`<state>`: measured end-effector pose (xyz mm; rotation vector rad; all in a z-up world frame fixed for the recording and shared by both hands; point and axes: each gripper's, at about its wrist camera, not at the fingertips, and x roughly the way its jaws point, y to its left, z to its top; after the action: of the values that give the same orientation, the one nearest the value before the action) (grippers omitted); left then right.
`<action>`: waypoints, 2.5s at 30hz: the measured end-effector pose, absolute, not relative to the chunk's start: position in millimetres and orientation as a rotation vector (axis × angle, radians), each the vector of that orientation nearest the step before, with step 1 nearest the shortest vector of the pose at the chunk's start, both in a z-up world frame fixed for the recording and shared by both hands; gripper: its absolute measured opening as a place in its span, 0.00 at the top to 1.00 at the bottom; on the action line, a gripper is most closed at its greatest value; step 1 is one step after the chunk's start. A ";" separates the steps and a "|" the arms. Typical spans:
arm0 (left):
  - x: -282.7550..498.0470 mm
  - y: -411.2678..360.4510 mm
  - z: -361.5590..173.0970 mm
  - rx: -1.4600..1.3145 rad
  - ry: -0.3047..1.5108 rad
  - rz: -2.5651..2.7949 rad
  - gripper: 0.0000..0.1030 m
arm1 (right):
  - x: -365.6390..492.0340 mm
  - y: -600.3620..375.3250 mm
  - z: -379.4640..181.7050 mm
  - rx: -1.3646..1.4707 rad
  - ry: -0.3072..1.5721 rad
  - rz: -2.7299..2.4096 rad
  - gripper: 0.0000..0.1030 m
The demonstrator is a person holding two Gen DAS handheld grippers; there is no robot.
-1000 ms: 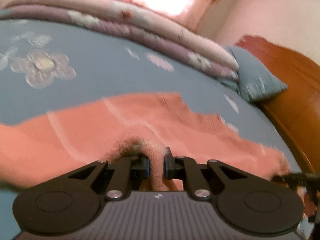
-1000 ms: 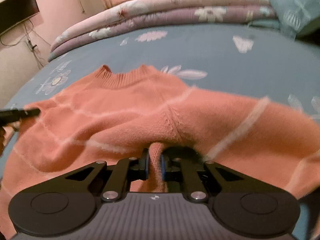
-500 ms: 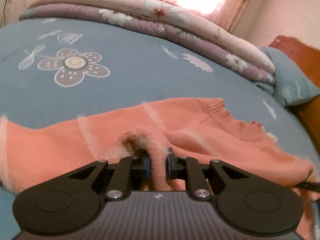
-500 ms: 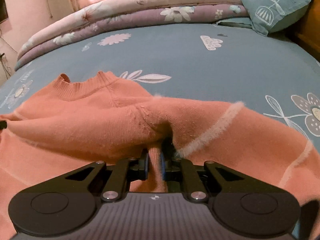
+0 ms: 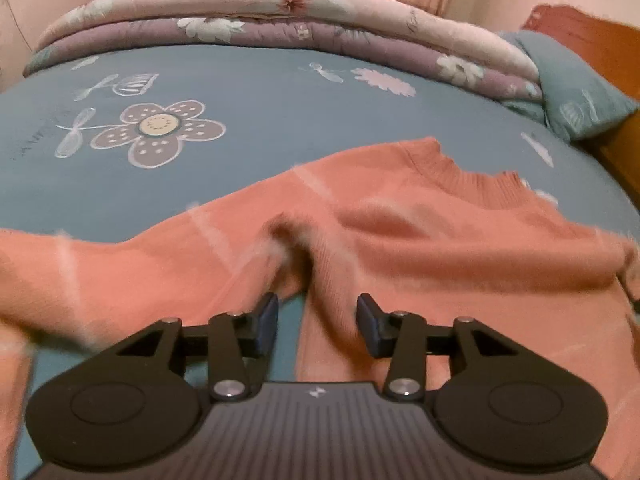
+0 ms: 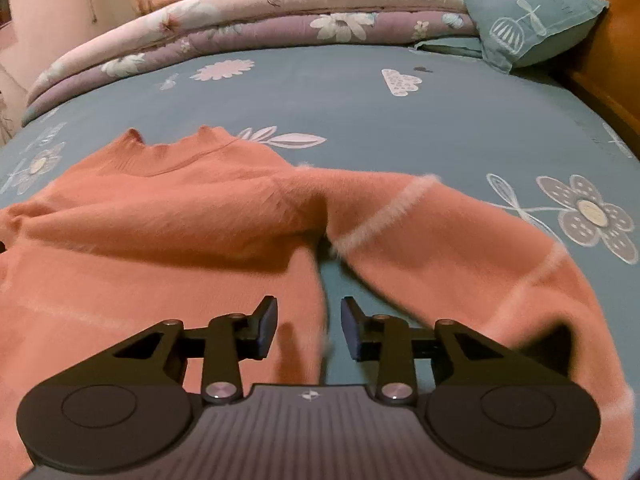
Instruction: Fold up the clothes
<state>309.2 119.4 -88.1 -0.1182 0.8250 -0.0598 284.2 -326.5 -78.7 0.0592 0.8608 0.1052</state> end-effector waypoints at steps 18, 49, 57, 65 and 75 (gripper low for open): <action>209.4 126.4 -107.6 -0.221 0.943 -0.115 0.61 | 124.5 -327.5 -70.2 0.347 0.869 0.106 0.53; 131.0 105.6 -72.7 -0.199 0.871 -0.221 0.43 | 110.5 -350.1 -120.3 0.629 0.912 0.103 0.45; 115.8 47.7 -71.8 0.033 0.848 -0.364 0.35 | 107.1 -347.6 -112.2 0.479 0.937 0.060 0.86; 117.0 39.2 -94.4 0.114 0.996 -0.282 0.31 | 94.0 -342.5 -99.1 0.430 0.917 0.019 0.79; 53.6 -11.3 -79.9 0.764 0.770 -0.534 0.53 | 77.3 -228.7 -66.1 -0.051 0.854 0.516 0.70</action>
<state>53.6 -11.3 -79.9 0.7636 0.7700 -0.5341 77.3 -228.7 -66.1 -0.0512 0.8543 0.5161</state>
